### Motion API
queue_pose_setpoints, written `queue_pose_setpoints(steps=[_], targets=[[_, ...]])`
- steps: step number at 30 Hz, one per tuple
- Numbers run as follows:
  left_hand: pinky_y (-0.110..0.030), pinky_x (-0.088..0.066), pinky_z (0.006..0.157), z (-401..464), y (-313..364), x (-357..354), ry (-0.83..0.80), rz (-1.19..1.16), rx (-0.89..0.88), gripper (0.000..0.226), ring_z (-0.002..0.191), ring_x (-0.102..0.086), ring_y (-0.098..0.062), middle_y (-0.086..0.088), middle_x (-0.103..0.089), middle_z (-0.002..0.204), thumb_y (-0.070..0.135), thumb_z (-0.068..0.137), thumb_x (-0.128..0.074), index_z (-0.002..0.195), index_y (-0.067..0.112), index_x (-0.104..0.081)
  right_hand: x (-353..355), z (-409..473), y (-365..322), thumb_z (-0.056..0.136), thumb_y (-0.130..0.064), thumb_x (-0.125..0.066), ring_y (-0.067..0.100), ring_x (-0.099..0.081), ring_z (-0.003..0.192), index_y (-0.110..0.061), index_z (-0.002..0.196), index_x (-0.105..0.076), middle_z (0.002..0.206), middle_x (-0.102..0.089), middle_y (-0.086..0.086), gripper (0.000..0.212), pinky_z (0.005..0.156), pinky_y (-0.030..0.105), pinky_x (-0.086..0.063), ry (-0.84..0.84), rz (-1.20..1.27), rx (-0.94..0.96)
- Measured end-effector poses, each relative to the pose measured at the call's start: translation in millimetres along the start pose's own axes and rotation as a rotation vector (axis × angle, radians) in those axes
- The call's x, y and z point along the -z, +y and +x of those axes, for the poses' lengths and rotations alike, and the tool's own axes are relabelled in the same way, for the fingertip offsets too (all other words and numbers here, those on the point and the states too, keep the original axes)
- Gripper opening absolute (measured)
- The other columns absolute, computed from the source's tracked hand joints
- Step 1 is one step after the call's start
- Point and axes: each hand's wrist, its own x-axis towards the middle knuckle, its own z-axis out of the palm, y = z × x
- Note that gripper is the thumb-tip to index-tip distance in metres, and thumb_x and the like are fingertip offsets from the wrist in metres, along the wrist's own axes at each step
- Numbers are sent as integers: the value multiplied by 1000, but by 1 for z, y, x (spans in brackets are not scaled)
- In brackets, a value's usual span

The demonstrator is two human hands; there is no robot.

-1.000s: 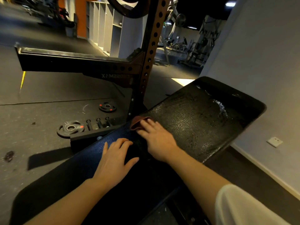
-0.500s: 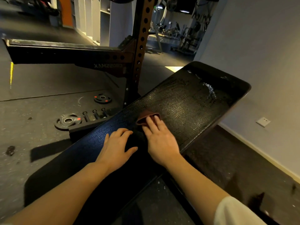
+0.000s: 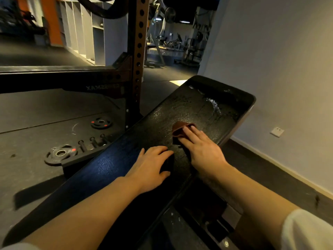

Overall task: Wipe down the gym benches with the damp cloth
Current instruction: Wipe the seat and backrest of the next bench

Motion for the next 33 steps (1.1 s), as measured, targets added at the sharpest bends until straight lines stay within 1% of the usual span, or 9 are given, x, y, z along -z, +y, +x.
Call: queue_pose_setpoints(steps=[4,7,10,12,14,20,27,30,33], targets=[[-53,-8,119,38,21,11,-47,9,-81,67,146,-9,-13,7,-17,158,36,94,-57,151,30,-23,20,12,69,98,-27,-45,21,2,149,-32,152,-19,162,-1,-1,61,119,38,2,22,-67,-167],[-54,-9,119,62,31,21,-57,4,-89,70,147,-8,-14,6,-14,160,37,94,-57,152,28,-20,24,23,79,97,-26,-46,22,2,149,-30,152,-20,163,-2,1,61,121,40,3,57,-65,-233],[-52,-9,120,85,39,28,-69,-5,-89,71,148,-5,-14,5,-6,162,39,97,-51,154,25,-11,17,17,70,97,-25,-43,25,7,149,-26,153,-15,162,2,1,63,117,39,9,28,-89,-133],[-51,-8,120,100,43,32,-85,2,-101,74,148,0,-13,5,1,162,42,98,-48,155,23,-6,21,11,83,97,-23,-42,21,8,149,-29,153,-14,162,4,-1,63,115,36,12,-32,-111,-7],[-50,-7,120,114,43,39,-119,32,-110,80,148,5,-14,4,6,162,48,96,-50,155,24,-1,30,15,109,98,-23,-40,16,6,149,-34,152,-16,162,2,-3,61,116,36,10,-30,-109,13],[-60,-5,117,136,42,45,-283,139,-14,101,148,13,-23,0,22,159,55,86,-60,152,31,13,27,66,130,102,-26,-34,22,1,149,-31,151,-24,163,-2,0,51,118,37,5,126,-15,-302],[-68,0,112,135,46,50,-259,186,7,102,149,7,-21,2,14,161,59,83,-60,154,30,8,26,66,93,98,-21,-45,20,3,149,-33,152,-19,162,3,-5,61,120,40,-2,-58,-26,-28],[-68,1,112,132,43,48,-248,183,5,103,149,6,-21,2,16,161,59,83,-60,152,32,11,41,77,139,98,-18,-42,23,-4,149,-36,150,-24,162,0,-6,59,119,41,-6,11,-51,-257],[-69,0,112,133,39,45,-220,176,-2,104,149,6,-21,2,15,161,62,82,-60,152,33,10,43,88,164,98,-16,-37,26,0,149,-30,152,-21,163,1,0,58,122,44,-7,37,2,-450]])
